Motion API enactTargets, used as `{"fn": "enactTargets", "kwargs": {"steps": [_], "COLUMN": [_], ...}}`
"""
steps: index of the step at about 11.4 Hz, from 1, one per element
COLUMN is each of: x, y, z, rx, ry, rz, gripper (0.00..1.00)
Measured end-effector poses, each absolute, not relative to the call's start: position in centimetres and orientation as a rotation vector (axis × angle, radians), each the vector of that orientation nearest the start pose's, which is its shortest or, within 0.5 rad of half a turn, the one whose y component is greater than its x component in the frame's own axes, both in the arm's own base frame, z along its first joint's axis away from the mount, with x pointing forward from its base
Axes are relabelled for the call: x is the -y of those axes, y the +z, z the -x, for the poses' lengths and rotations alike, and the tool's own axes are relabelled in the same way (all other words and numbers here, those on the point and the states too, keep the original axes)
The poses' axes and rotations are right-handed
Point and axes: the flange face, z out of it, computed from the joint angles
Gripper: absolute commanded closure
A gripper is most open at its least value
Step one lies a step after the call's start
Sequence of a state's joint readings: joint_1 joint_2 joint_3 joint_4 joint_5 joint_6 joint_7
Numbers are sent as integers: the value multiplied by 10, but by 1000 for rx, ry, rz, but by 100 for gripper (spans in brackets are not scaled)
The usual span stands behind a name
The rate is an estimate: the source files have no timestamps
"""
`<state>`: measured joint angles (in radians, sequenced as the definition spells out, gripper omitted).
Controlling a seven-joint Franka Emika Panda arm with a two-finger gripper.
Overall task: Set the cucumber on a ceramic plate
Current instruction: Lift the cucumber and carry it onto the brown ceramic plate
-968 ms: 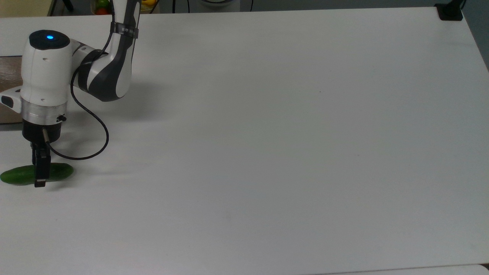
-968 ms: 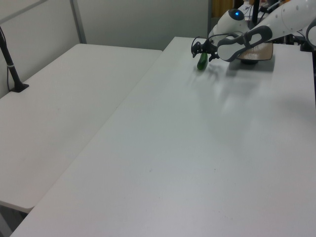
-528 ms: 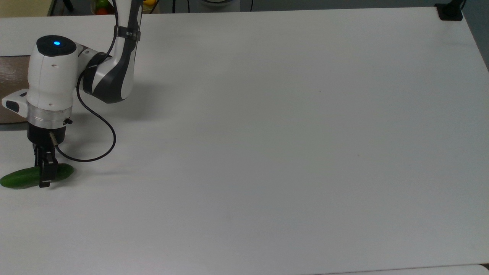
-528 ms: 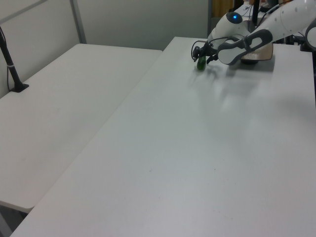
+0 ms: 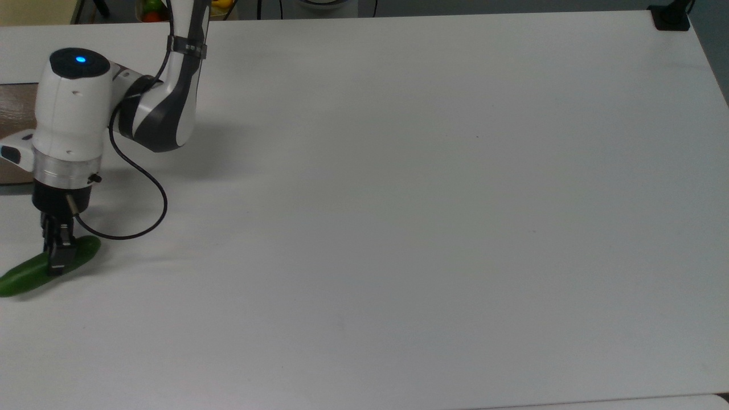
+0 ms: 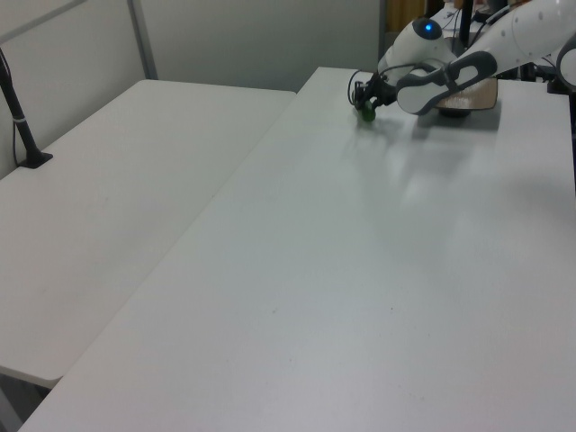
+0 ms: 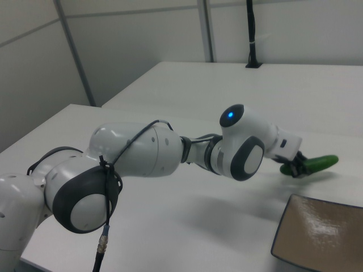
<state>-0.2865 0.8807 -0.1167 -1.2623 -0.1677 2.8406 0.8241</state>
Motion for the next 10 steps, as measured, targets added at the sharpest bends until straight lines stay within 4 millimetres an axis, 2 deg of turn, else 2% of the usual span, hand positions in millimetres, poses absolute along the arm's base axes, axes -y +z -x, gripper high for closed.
{"fn": "enactTargets", "kwargs": {"steps": [2,4,5,7,10], "x": [289,314,324,331,338], "y": [347,394,410,423,416], "z": [-747,-730,-718,-696,-662], "rx": [-1446,-1509,-1534,-1491,-1309], "ry": [-1185,-1208,-1162,-979,-588], "rz": [2552,2521,2554,2708,2989], "gripper": [59,58,58,58,56]}}
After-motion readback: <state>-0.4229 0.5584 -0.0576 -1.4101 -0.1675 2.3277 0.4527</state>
